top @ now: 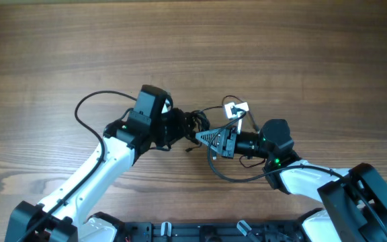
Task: Untangle cables
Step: 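Grasp a cable loop with the right gripper beside the left gripper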
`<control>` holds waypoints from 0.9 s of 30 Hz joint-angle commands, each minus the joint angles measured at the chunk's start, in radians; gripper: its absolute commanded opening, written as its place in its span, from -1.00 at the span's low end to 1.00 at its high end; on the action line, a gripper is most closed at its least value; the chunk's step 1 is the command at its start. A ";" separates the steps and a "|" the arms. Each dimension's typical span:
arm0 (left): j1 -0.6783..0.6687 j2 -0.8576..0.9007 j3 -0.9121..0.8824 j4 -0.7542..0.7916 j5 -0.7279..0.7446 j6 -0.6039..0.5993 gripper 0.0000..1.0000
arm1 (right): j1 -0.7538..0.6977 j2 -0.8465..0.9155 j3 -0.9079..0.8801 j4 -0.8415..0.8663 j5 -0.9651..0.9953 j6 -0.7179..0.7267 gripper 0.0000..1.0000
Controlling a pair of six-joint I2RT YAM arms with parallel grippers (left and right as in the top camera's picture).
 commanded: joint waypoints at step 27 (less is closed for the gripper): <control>0.027 -0.214 0.012 -0.274 -0.291 -0.100 -0.92 | -0.001 0.009 0.007 -0.329 0.137 -0.151 0.99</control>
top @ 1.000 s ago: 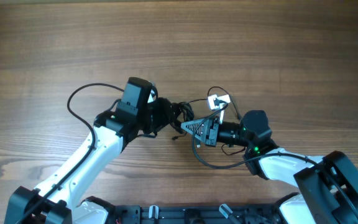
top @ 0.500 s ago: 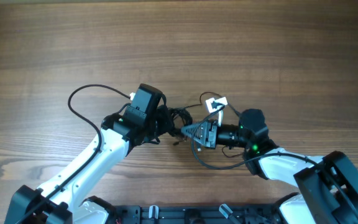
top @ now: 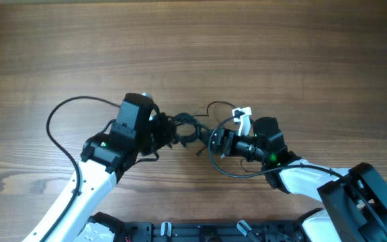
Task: Untangle cables
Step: 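Grasp a cable loop with the right gripper beside the left gripper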
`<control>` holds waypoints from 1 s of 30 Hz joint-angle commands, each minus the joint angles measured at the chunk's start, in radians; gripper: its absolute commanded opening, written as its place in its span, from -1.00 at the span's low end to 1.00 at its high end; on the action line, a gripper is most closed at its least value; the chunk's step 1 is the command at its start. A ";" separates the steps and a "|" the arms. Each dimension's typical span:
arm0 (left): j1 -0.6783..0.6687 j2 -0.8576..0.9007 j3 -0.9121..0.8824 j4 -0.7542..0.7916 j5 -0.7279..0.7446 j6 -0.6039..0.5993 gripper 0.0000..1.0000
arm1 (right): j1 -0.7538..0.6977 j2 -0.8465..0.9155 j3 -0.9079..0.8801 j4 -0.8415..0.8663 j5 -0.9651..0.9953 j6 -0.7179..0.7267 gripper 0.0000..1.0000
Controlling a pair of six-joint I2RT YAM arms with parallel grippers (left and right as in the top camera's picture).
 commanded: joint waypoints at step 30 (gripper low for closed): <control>-0.139 0.024 0.008 -0.024 -0.143 -0.373 -0.92 | 0.057 0.007 0.000 0.063 0.078 0.356 -0.91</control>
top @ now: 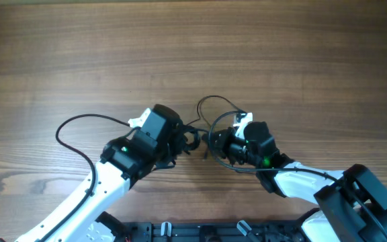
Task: Untangle cables
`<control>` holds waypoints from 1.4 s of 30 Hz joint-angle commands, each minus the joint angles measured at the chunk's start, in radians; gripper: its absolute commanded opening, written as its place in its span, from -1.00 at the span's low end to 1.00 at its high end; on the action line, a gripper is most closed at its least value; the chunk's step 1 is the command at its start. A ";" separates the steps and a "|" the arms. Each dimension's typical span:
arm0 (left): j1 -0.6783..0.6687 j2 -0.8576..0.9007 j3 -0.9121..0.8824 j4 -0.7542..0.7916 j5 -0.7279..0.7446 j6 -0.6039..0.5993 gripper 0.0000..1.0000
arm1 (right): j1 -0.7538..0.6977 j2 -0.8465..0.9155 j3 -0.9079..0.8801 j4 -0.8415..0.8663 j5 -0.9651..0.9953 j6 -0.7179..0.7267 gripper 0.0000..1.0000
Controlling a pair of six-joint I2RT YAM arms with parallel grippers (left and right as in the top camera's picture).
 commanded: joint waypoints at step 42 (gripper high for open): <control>0.056 -0.181 0.010 -0.142 -0.139 0.128 0.07 | -0.048 0.008 -0.002 0.172 -0.135 -0.361 -0.91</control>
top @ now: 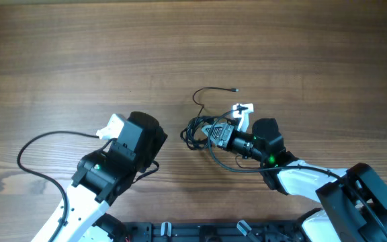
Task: Untangle cables
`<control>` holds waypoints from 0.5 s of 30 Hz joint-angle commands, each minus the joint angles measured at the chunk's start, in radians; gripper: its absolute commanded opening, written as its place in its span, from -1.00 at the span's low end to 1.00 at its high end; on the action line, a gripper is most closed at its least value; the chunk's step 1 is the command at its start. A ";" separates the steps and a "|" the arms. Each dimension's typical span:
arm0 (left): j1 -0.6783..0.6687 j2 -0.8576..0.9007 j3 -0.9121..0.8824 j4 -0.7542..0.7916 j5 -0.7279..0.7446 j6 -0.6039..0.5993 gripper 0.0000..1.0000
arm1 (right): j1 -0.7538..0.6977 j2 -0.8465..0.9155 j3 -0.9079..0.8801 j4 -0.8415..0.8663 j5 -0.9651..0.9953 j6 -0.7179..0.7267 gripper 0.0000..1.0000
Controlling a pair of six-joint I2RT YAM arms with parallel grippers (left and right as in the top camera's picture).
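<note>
A black cable (39, 138) with a white plug (111, 125) arcs across the left of the wooden table (193, 40), apart from the rest. My left gripper (123, 131) holds it at the plug end, its fingers mostly hidden under the wrist. At the centre lies a small knotted bundle of black cable (193, 132), with my right gripper (211, 133) shut on its right side. From the bundle a thin lead (215, 89) curls up to a free tip. A white connector (244, 111) sits just behind the right gripper.
Both arms reach in from the front edge, where a black rail (180, 232) runs along the bottom. A dark wire loop (230, 168) hangs below the right wrist. Bare wood stretches across the far half.
My left gripper has moved left and toward the front with the white-plug cable, now apart from the bundle. The right gripper stays at the centre on the bundle; the thin lead's loop now ends in a free tip.
Both grippers first met at the tangle in the centre. Then they stood a little apart with the tangle stretched between them, then close together again. Now the white-plug cable lies off to the left, separate from the bundle in the right gripper.
</note>
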 commanded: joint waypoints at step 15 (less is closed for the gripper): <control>0.004 0.294 0.002 0.166 0.405 0.317 -0.30 | 0.002 0.006 -0.001 0.039 -0.023 -0.187 -0.91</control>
